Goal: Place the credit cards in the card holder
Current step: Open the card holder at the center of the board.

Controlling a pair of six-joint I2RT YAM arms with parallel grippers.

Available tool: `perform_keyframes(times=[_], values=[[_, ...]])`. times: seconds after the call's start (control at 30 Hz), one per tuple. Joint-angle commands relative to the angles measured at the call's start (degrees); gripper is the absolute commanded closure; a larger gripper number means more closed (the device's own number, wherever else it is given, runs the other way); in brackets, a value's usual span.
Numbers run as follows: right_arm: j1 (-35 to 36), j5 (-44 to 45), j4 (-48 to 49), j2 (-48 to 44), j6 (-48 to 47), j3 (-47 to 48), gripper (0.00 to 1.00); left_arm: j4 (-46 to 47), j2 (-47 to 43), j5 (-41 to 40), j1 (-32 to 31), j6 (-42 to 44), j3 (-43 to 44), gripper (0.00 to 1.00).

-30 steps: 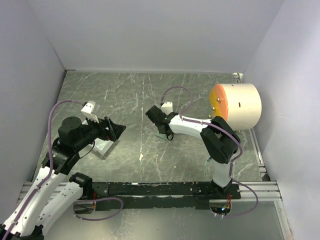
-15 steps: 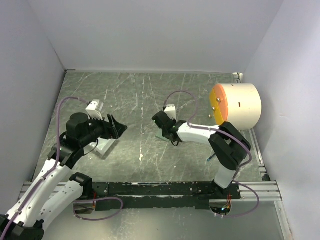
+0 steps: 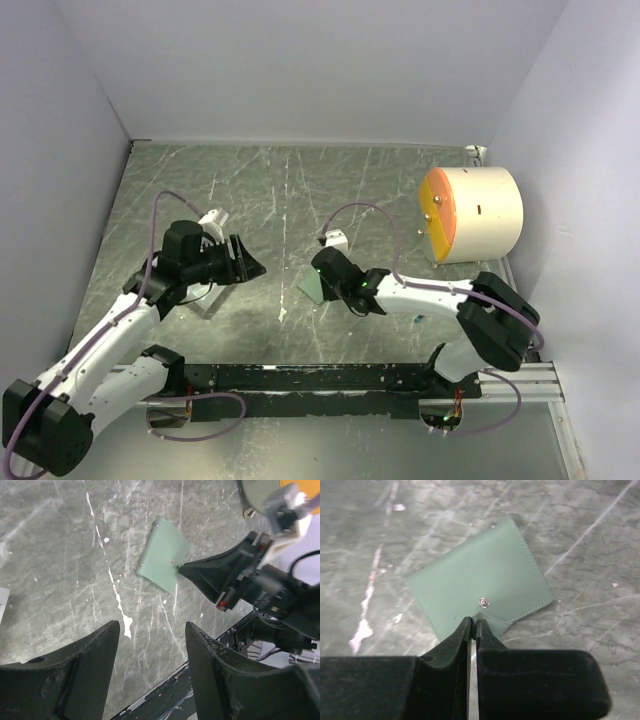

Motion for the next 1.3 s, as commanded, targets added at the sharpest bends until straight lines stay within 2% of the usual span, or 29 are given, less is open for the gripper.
perform_keyframes(times=[0.0,0.13,0.27,0.47,0.73,0.93,1.27], values=[[0.3,-6.1,3.1,-6.0,-0.2,-1.0,1.00,3.4,3.2,3.7,-0.4,-1.2,-0.5,0.35],[0.2,-10.0,6.1,-10.4,0.5,-2.7,1.00,5.3,5.6,6.3,-1.1,-1.4,-0.5,0.36],[0.2,-12.1,8.5,-14.7,0.9,-4.5,1.00,5.7,7.8,5.6,-2.6,-0.6,0.2,0.35],[0.1,-10.8,9.6,-19.4,2.5,-5.9,1.00,7.9,12.7,5.6,-4.6,-0.1,1.5,0.33],[0.0,-9.0,9.5,-20.7,3.8,-6.1,1.00,14.8,18.1,8.9,-5.7,-2.8,1.2,0.33],[-1.4,-0.5,-0.5,-17.5,7.9,-4.6,1.00,14.6,20.7,7.0,-6.1,-2.7,1.0,0.33],[-7.2,1.1,-5.6,-23.0,11.6,-11.9,1.00,14.2,24.3,4.4,-7.8,-2.4,1.9,0.37]])
